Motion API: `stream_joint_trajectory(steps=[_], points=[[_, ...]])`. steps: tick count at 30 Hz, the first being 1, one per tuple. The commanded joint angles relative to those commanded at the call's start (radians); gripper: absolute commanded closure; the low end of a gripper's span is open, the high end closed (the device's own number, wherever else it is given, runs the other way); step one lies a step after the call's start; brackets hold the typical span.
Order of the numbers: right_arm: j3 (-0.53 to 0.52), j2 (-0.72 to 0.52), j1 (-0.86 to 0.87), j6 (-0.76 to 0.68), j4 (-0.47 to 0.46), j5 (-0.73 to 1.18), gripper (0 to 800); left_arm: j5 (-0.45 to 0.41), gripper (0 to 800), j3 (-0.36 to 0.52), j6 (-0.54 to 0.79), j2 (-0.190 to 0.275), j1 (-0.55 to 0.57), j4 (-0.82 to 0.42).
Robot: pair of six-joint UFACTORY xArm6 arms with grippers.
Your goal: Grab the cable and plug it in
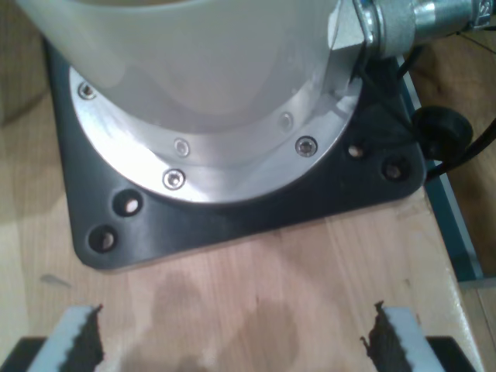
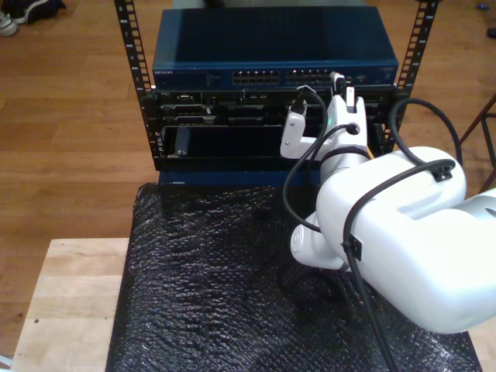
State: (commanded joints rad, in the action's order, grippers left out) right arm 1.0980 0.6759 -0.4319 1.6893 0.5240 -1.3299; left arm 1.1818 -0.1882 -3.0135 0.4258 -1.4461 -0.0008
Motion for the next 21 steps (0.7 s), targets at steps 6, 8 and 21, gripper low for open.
stream_joint_trajectory(steps=[6,8,21], points=[[0.0,0.0,-0.003,-0.002,0.014,0.0,800,0.0,0,0.0,0.0,0.0,0.0,0.0],[-0.002,0.0,-0.008,-0.005,0.015,0.0,800,0.0,0,0.0,0.0,0.0,0.0,0.0],[-0.002,0.0,-0.02,0.0,0.017,0.006,800,0.002,0,0.0,-0.002,0.0,0.0,0.0]])
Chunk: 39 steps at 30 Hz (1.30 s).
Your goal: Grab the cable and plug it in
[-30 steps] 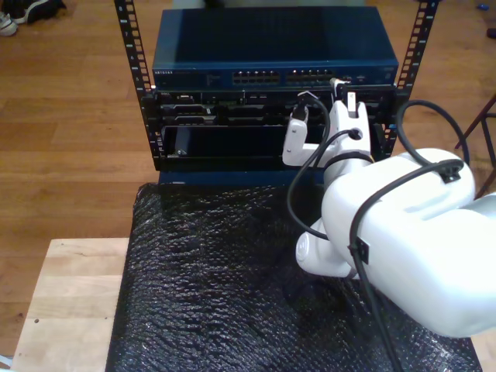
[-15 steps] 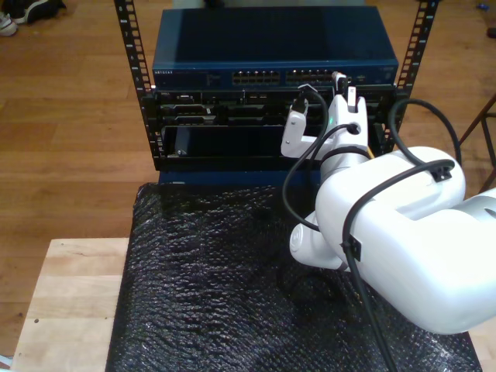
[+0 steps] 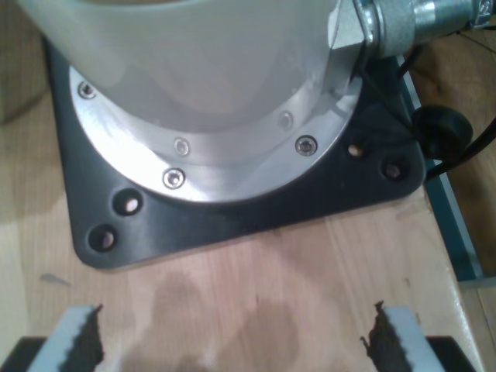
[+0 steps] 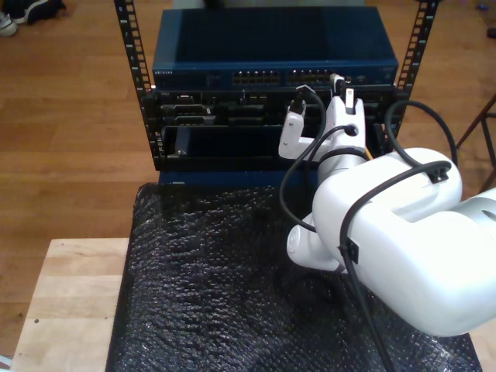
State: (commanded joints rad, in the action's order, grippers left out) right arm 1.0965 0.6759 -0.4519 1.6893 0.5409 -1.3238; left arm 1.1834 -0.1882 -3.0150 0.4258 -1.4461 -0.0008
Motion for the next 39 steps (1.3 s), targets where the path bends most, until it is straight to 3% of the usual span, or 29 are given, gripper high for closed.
stream_joint_trajectory(steps=[39], points=[[0.057,0.034,0.0,0.052,-0.002,0.035,800,-0.002,0,0.0,0.0,0.0,0.0,0.0]])
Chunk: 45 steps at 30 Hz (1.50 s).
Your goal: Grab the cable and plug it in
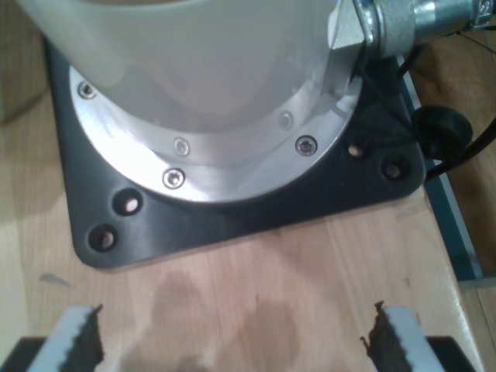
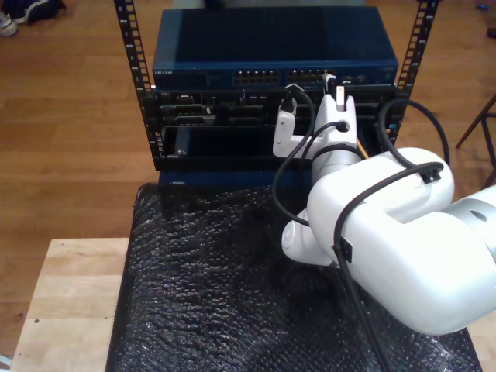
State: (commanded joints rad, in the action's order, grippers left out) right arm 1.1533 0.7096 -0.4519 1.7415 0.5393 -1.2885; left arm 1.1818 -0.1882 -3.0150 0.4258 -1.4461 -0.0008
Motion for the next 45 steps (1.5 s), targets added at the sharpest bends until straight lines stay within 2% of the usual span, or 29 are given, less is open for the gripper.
stream_joint_trajectory(steps=[45], points=[[0.021,0.02,0.008,0.0,0.0,-0.003,800,0.0,0,0.0,0.002,0.0,0.0,0.0]])
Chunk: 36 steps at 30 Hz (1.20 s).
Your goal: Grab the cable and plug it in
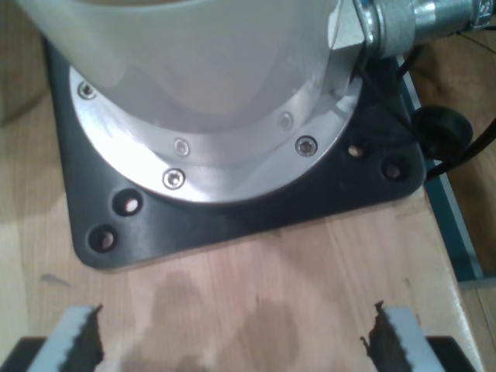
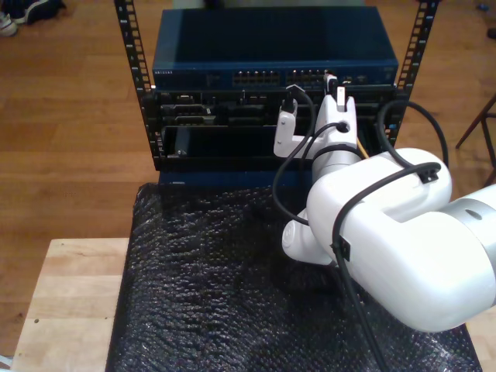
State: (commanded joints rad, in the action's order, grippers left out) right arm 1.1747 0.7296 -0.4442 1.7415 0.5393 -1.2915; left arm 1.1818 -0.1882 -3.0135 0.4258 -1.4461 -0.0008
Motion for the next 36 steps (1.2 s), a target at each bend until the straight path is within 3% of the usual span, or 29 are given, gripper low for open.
stream_joint_trajectory(steps=[36], points=[[0.006,0.0,0.012,0.0,-0.003,0.002,800,0.002,0,0.0,0.0,0.0,0.0,0.0]])
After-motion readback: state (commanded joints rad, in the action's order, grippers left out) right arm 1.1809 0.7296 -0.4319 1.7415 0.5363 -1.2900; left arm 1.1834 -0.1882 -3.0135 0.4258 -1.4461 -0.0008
